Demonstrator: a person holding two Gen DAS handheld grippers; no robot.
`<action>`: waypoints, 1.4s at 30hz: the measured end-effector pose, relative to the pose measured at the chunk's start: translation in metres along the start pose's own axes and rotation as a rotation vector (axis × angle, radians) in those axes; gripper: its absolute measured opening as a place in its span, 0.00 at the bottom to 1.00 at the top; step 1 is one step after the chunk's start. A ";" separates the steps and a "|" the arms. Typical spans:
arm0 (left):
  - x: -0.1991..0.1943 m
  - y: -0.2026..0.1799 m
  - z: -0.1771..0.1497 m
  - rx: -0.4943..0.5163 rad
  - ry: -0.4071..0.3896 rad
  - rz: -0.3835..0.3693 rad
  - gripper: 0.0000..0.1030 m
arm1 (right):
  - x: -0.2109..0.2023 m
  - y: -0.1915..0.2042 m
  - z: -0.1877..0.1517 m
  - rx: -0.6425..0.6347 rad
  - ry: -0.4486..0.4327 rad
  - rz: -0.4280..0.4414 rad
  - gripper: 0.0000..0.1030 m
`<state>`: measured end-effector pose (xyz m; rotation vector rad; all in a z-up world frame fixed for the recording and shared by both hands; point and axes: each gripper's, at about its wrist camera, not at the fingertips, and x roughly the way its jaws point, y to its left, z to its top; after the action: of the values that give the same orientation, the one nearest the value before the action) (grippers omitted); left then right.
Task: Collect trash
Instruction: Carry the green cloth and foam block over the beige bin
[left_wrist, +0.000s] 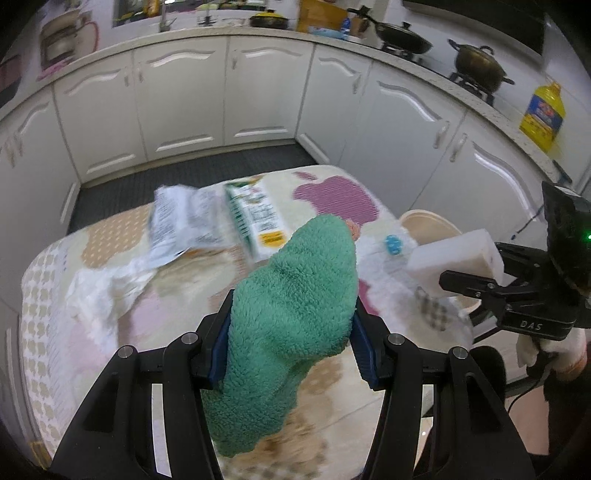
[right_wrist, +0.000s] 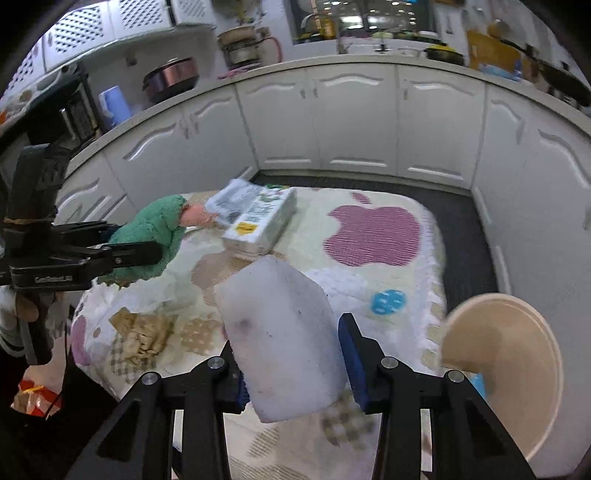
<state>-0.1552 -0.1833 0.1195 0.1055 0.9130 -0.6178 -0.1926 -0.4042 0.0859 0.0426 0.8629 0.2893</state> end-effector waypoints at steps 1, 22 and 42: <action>0.001 -0.010 0.003 0.015 -0.002 -0.007 0.52 | -0.004 -0.005 -0.002 0.013 -0.005 -0.016 0.39; 0.069 -0.178 0.052 0.199 0.030 -0.079 0.52 | -0.064 -0.137 -0.062 0.332 -0.040 -0.268 0.39; 0.148 -0.231 0.071 0.162 0.143 -0.190 0.55 | -0.038 -0.200 -0.086 0.491 0.045 -0.349 0.42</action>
<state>-0.1634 -0.4645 0.0885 0.2123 1.0179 -0.8692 -0.2342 -0.6129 0.0270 0.3396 0.9524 -0.2535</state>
